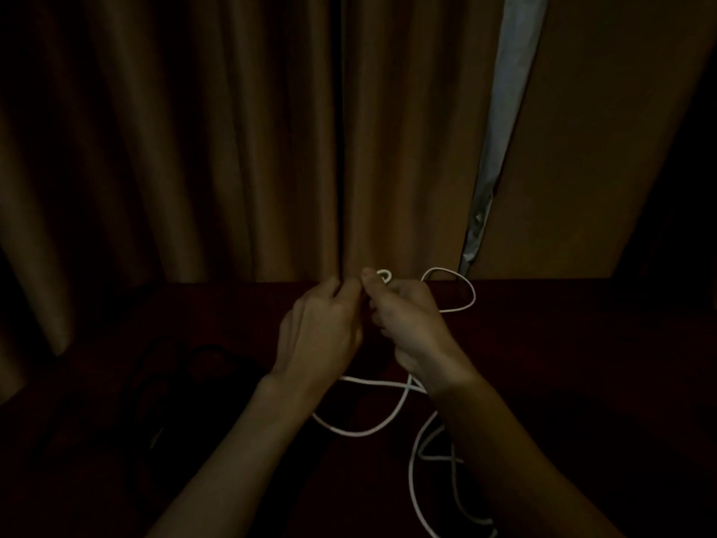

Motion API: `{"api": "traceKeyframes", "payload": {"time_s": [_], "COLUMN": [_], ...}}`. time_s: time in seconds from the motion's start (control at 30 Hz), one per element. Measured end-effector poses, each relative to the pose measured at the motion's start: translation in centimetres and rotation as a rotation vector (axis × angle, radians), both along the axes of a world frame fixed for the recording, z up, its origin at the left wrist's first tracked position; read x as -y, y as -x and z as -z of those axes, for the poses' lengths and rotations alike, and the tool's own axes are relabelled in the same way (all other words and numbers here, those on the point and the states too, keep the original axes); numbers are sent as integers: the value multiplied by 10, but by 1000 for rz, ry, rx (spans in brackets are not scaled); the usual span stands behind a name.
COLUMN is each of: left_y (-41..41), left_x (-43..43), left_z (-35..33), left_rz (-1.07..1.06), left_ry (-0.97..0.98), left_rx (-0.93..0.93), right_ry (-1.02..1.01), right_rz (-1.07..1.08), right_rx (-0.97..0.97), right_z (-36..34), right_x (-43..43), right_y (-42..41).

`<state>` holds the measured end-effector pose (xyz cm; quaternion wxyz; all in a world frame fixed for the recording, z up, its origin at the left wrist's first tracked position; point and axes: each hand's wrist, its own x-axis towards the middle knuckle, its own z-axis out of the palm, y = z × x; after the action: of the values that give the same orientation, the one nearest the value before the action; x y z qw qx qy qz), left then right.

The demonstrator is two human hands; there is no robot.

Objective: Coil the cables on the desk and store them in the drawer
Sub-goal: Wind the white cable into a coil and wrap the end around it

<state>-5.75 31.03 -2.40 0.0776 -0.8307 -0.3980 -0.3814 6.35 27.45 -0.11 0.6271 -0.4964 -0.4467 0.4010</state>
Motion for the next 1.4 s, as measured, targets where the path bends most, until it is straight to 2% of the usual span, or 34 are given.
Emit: {"api": "traceKeyframes", "payload": {"time_s": [0.1,0.17,0.27,0.3,0.37,0.5,0.67,0.73,0.87,1.0,1.13,1.2,1.27,1.33,1.4], "left_y": [-1,-2,3,7,12,14,15,10,-2,0,6,3,0,-2,-4], "left_x": [-2,-4,4,6,6,6,7,8,5,-3,-4,0,-1,-4,-3], "left_z": [-3,-11,-30,-35,-41,-38,-35,-35,-29,-10,-1,-1,-1,0,-5], "left_rz": [147,280,636,714,796,874,907,850,557,310,104,67,53,105,244], "left_ry": [145,512,1247,1409,1492,1479,1415,1244,752,246,37,-8,20,147,396], "left_rx": [139,350,818,921,1031,1015,999,959,771,423,64,-16,7,118,315], "right_ry": [-27,-68,-130,-149,-190,-221,-146,-120,23,51,-36,-13,13,2,-32], "right_rz": [-3,16,-47,-71,-119,-149,-240,-247,-186,-77,11,51,24,7,-21], "right_rx": [113,240,298,324,405,462,381,393,405,240,126,75,5,-18,-12], "right_z": [-1,-3,-9,-13,-17,-20,-19,-17,-14,-7,-1,1,2,1,-3], "right_x": [2,1,4,5,7,13,13,11,7,5,2,1,-1,0,3], "right_y": [-4,-6,-7,-8,-12,-19,-19,-24,-26,-19,-7,-9,-14,-17,-16]}}
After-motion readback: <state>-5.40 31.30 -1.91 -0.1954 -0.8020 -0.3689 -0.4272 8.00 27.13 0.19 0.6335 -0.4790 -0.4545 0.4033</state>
